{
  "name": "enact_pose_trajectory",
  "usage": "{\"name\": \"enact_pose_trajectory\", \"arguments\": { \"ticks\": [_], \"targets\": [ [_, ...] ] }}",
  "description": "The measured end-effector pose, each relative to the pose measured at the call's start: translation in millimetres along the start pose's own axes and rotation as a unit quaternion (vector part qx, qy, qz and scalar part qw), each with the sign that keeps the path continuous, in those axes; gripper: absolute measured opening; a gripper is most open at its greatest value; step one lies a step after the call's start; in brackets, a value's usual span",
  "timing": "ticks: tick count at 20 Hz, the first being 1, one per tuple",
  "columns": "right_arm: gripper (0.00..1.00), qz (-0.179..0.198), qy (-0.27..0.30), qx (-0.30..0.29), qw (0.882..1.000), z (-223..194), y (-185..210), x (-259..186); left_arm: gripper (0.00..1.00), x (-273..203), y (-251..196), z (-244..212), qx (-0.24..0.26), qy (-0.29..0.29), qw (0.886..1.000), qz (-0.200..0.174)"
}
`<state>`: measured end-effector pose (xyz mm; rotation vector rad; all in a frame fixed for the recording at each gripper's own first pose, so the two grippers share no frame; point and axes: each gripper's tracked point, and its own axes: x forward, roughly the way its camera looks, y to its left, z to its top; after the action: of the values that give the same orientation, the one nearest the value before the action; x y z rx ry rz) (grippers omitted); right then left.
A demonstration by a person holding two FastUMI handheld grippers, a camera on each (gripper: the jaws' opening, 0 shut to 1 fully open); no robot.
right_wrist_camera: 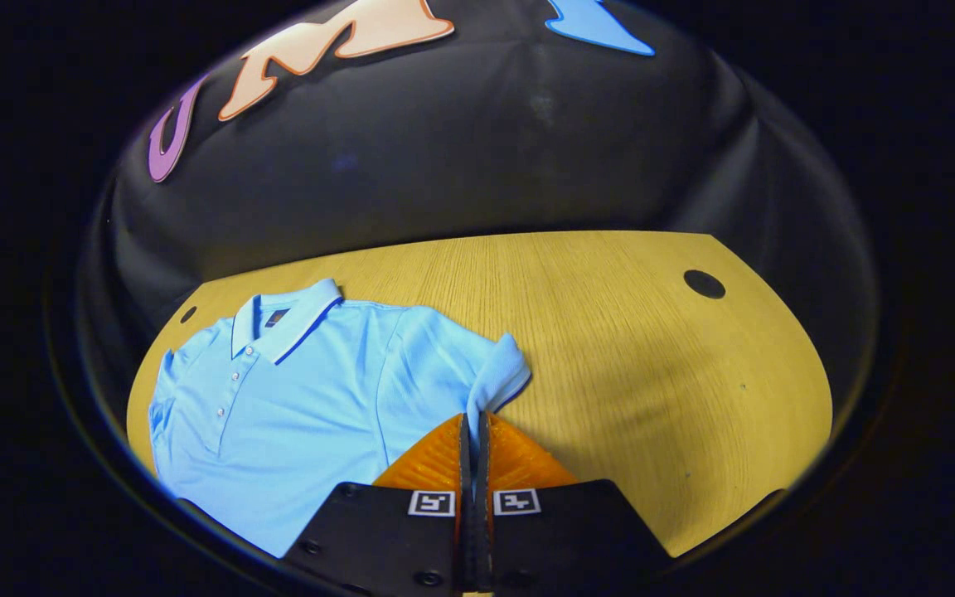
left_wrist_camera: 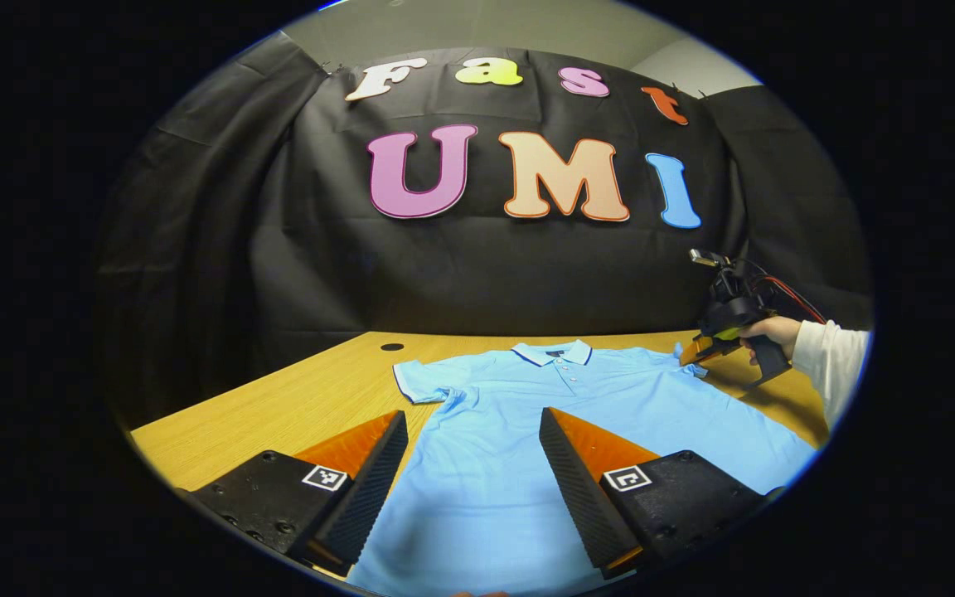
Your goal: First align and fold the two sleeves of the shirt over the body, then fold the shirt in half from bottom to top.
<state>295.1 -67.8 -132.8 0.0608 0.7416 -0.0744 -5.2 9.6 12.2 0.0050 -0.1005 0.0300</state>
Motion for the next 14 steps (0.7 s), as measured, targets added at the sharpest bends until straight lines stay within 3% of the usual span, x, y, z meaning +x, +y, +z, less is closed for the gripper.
{"name": "enact_pose_trajectory", "arguments": {
  "ticks": [6, 14],
  "targets": [
    [0.04, 0.008, -0.051, 0.001, 0.999, 31, 32, -17, 0.96, 0, 0, 0, 0.001, 0.0, 1.0, 0.001],
    [0.02, 0.146, -0.087, -0.034, 0.985, 30, 154, -22, 0.96, 0, 0, 0, 0.001, -0.001, 1.0, 0.001]
  ]
}}
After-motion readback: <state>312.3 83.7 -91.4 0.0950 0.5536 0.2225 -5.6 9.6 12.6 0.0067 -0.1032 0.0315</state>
